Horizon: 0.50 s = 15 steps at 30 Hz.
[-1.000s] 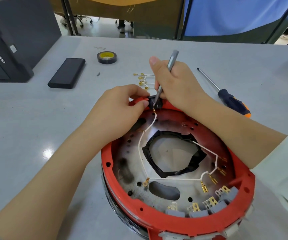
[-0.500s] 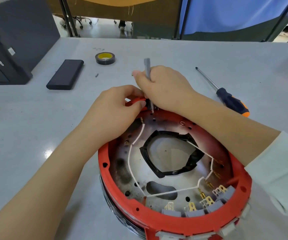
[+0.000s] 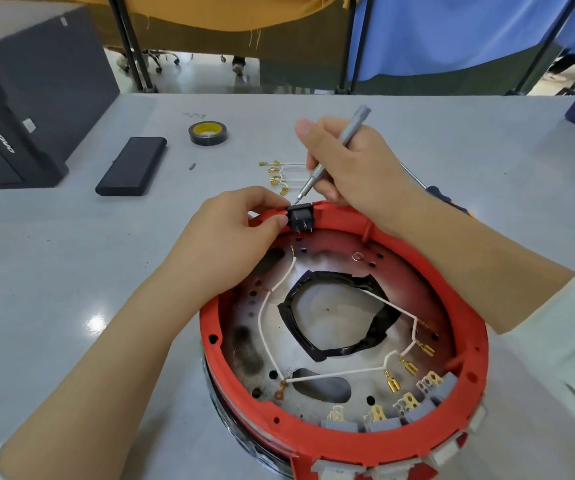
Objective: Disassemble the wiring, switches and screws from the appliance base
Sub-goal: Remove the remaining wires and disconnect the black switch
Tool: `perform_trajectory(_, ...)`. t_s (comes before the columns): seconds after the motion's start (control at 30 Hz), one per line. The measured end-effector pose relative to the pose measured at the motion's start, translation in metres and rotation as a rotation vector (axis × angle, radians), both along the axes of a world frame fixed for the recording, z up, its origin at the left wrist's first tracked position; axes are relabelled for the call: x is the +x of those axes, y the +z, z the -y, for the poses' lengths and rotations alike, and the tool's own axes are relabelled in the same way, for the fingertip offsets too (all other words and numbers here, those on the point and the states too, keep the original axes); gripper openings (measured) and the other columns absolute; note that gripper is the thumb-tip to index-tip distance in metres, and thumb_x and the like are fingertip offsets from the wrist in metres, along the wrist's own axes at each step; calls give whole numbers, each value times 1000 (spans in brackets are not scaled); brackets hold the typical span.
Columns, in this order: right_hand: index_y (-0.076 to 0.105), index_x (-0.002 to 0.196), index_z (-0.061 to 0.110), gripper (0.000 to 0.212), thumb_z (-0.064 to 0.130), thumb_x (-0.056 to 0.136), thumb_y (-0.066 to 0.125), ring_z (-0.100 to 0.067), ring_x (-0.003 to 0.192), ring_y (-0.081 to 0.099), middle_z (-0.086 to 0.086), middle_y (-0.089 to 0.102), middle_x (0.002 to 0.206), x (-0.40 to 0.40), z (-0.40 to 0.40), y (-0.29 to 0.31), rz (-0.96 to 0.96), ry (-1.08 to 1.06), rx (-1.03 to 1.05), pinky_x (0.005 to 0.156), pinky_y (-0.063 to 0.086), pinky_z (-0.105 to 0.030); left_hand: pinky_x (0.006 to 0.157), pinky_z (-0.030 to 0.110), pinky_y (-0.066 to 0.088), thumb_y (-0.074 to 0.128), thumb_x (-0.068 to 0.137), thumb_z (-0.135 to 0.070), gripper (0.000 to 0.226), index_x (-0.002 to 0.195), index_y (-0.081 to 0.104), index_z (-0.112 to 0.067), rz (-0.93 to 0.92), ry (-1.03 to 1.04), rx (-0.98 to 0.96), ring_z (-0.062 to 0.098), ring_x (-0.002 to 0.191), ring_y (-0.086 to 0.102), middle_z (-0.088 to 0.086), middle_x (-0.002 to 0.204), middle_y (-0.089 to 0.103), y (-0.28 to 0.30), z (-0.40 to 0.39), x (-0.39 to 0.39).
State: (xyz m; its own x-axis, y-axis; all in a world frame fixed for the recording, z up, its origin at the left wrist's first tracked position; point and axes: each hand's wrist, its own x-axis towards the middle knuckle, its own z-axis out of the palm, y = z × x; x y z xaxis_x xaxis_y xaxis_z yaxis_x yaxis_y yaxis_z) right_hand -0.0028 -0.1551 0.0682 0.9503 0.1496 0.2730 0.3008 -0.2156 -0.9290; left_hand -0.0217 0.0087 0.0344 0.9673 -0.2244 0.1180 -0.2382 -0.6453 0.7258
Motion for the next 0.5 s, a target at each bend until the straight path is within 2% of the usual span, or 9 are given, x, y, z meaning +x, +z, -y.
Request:
perform_trajectory(0.1, 56, 88, 15, 20, 32, 97, 53, -13, 38, 44, 0, 62, 55, -15, 12, 15, 35, 104, -144, 38, 31, -14, 75, 18, 44, 58, 91, -31, 17, 105, 67, -36, 7, -7, -4, 0, 86, 61, -17, 98, 67, 0, 0, -1)
perform_trajectory(0.2, 62, 102, 24, 23, 41, 94, 48, -25, 45, 57, -3, 72, 74, -38, 27, 22, 12, 178, -306, 40, 36, -13, 76, 9, 40, 58, 92, -30, 18, 107, 67, -34, 9, -14, 2, -5, 89, 60, -19, 99, 66, 0, 0, -1)
perform_trajectory(0.27, 63, 94, 27, 18, 38, 96, 49, -24, 50, 61, 0, 72, 74, -52, 36, 23, -65, 212, -445, 41, 42, -18, 74, 5, 37, 57, 92, -30, 17, 105, 67, -35, 8, -13, -1, -10, 87, 57, -22, 95, 64, 0, 0, 0)
perform_trajectory(0.3, 63, 88, 29, 15, 38, 94, 52, -15, 53, 62, 6, 71, 74, -59, 40, 23, -97, 222, -563, 43, 44, -18, 71, 2, 35, 57, 92, -30, 16, 104, 66, -35, 13, -13, 3, -13, 86, 55, -24, 94, 63, 0, 0, 0)
perform_trajectory(0.33, 61, 82, 31, 13, 42, 89, 57, -4, 55, 60, 14, 69, 73, -64, 44, 23, -119, 224, -704, 47, 44, -14, 69, 1, 32, 56, 92, -30, 16, 104, 65, -37, 20, -13, 12, -14, 85, 54, -26, 93, 61, 0, 0, 0)
perform_trajectory(0.4, 55, 77, 35, 20, 52, 77, 65, 7, 63, 55, 23, 61, 73, -73, 48, 21, -144, 194, -1005, 53, 39, -8, 68, 1, 31, 56, 92, -31, 17, 104, 65, -38, 34, -14, 26, -12, 84, 53, -28, 91, 59, 0, 0, 0)
perform_trajectory(0.5, 44, 74, 35, 32, 54, 74, 69, 2, 62, 51, 13, 56, 68, -84, 45, 15, -167, 165, -1277, 51, 34, -16, 70, 4, 32, 56, 92, -31, 19, 107, 66, -36, 44, -14, 27, -10, 86, 54, -27, 91, 59, 0, 0, 0)
